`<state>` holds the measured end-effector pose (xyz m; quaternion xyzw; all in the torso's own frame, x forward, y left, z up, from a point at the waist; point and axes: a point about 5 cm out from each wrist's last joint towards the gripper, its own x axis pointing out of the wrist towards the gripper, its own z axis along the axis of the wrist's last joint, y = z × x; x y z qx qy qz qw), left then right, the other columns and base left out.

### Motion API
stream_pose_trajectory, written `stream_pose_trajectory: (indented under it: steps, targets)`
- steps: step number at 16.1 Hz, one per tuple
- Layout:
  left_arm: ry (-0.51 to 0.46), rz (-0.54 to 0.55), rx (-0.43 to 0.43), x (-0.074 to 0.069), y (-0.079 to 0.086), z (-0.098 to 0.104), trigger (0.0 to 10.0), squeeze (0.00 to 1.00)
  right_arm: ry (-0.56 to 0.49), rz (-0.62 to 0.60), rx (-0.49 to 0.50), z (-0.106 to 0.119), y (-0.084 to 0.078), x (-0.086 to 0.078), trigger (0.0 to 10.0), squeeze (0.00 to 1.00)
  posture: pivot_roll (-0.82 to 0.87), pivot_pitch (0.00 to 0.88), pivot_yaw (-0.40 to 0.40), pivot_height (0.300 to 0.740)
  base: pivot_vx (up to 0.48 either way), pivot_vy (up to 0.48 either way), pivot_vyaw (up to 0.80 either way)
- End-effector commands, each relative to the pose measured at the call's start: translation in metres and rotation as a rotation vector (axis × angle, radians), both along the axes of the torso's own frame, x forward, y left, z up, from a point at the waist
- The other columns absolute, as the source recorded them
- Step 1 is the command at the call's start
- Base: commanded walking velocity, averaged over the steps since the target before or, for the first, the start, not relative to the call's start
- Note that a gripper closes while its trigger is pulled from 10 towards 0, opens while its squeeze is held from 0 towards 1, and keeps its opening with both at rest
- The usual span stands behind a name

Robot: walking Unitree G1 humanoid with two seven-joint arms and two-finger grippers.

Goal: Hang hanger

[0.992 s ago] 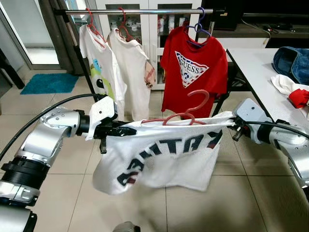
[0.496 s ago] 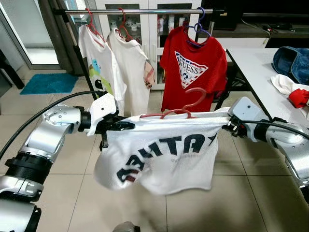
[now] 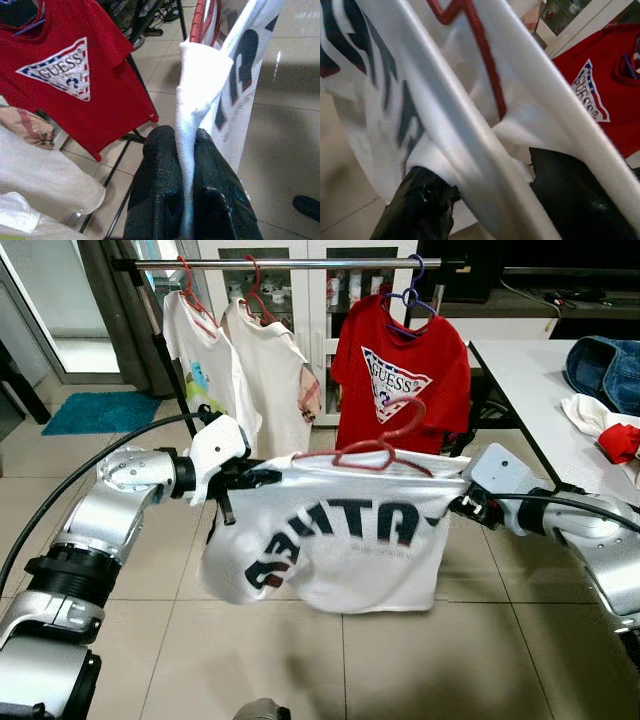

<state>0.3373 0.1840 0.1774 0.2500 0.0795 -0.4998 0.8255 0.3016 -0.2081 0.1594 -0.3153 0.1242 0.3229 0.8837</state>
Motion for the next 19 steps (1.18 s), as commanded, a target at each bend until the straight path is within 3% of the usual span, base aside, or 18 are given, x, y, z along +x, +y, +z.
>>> stream_pose_trajectory:
  steps: [1,3,6,7,10,13,16,19]
  targets:
    - [-0.046,0.029,-0.001,0.004,0.004,0.009,0.0,0.00,-0.065,-0.037,0.040,0.012,-0.001,0.005,10.0,1.00,-0.07,0.000,0.039,0.740,0.000,0.000,0.00]
    - [-0.054,0.036,0.003,0.005,0.004,0.007,0.0,0.00,-0.128,0.015,0.179,0.029,0.011,0.006,10.0,1.00,-0.07,0.000,0.037,0.740,0.000,0.000,0.00]
    - [-0.079,0.050,-0.016,0.007,0.003,0.009,0.0,0.00,-0.104,0.127,0.152,0.026,0.020,-0.004,10.0,1.00,-0.07,0.000,0.037,0.740,0.000,0.000,0.00]
    - [-0.087,0.051,-0.019,0.008,0.002,0.010,0.0,0.00,-0.091,0.154,0.134,0.023,0.023,-0.007,10.0,0.00,-0.07,0.000,0.037,0.740,0.000,0.000,0.00]
    - [-0.121,0.083,-0.032,0.012,0.003,0.015,0.0,0.00,-0.011,0.247,0.086,0.010,0.032,-0.020,10.0,0.00,-0.07,0.000,0.037,0.740,0.000,0.000,0.00]
    - [-0.131,0.086,-0.179,0.015,-0.003,0.030,0.0,0.00,0.037,0.290,0.041,-0.004,0.038,-0.028,10.0,0.00,-0.07,0.000,0.042,0.740,0.000,0.000,0.00]
    - [-0.082,0.041,-0.274,0.012,-0.012,0.032,0.0,0.00,-0.068,0.253,0.026,-0.002,0.052,-0.019,10.0,0.00,-0.07,0.000,0.042,0.740,0.000,0.000,0.00]
    - [-0.083,0.069,-0.262,0.014,-0.013,0.030,0.0,0.00,-0.198,0.181,0.024,0.007,0.061,-0.005,10.0,0.00,-0.07,0.000,0.042,0.740,0.000,0.000,0.00]
